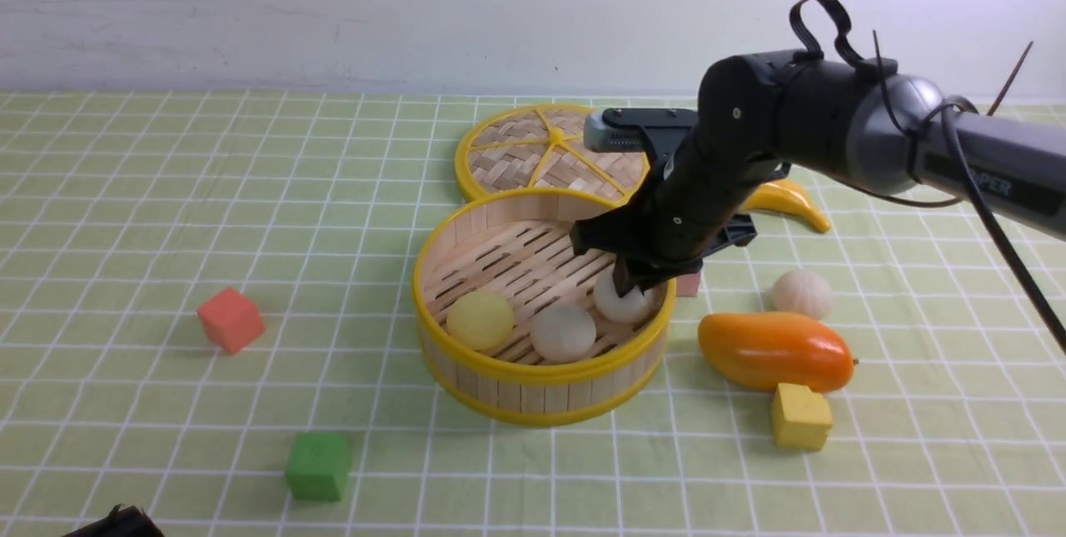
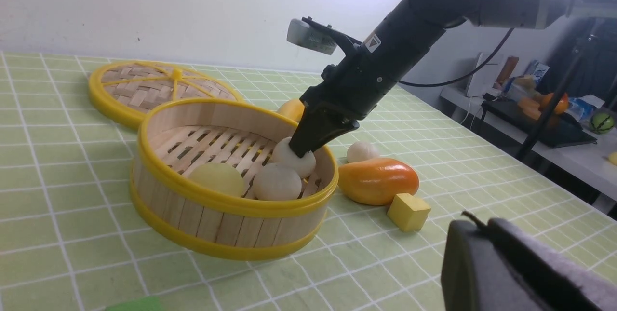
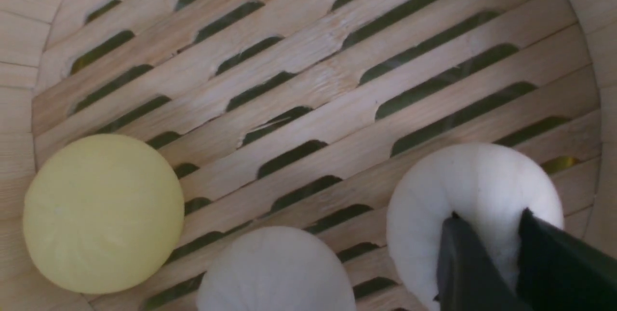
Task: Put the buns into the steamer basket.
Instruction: Use the right arm to put the steamed stuffed bun into the steamer, then use the right arm to grab a steamed stuffed bun
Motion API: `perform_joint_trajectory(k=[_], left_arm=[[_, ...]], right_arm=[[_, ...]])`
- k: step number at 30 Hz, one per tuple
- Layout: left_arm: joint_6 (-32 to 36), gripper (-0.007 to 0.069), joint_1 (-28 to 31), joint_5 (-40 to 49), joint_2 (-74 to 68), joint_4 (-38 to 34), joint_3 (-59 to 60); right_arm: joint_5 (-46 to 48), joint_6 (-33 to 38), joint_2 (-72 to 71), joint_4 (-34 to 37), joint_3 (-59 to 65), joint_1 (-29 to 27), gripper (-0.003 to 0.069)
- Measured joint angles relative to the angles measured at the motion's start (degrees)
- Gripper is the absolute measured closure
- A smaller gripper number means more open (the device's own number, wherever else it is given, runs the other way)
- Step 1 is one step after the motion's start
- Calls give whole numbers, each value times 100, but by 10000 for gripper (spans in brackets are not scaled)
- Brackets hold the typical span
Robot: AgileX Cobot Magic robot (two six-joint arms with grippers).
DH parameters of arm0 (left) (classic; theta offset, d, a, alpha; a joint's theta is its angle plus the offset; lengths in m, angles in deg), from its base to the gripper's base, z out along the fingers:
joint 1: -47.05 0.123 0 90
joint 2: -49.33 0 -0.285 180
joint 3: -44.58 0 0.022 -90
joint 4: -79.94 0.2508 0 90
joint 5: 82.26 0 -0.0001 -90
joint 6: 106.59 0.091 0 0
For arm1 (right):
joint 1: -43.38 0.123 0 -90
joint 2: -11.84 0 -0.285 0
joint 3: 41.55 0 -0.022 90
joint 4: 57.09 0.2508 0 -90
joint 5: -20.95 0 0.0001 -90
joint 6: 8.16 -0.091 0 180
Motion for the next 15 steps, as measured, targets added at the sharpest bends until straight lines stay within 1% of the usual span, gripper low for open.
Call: perform_joint_trajectory(k=[1, 2, 4, 6, 7, 10, 11, 12, 14, 15], left_arm=[[0, 602, 0, 0, 0, 0, 0], [0, 602, 0, 0, 0, 0, 0], [0, 598, 0, -2, 0, 0, 0], [0, 596, 0, -2, 0, 0, 0], [0, 596, 0, -2, 0, 5, 0], [0, 594, 0, -2, 0, 5, 0], [0, 592, 0, -2, 0, 5, 0], [0, 591, 0, -2, 0, 5, 0], [0, 588, 0, -2, 0, 5, 0], [0, 588, 0, -6, 0, 5, 0]], right_arm=[[6, -13, -12, 19, -18, 0, 421], [14, -18, -12, 29, -22, 0, 402], [113, -31, -99, 58, -101, 0, 295], [211, -31, -199, 45, -201, 0, 238], [378, -31, -394, -142, -325, 0, 188], [647, -73, -649, -644, -413, -13, 176], [978, -260, -812, -1164, -454, -102, 188], [1197, -414, -849, -1484, -453, -201, 202], [1515, -653, -835, -1895, -372, -457, 238], [1577, -730, -796, -1929, -280, -612, 260]])
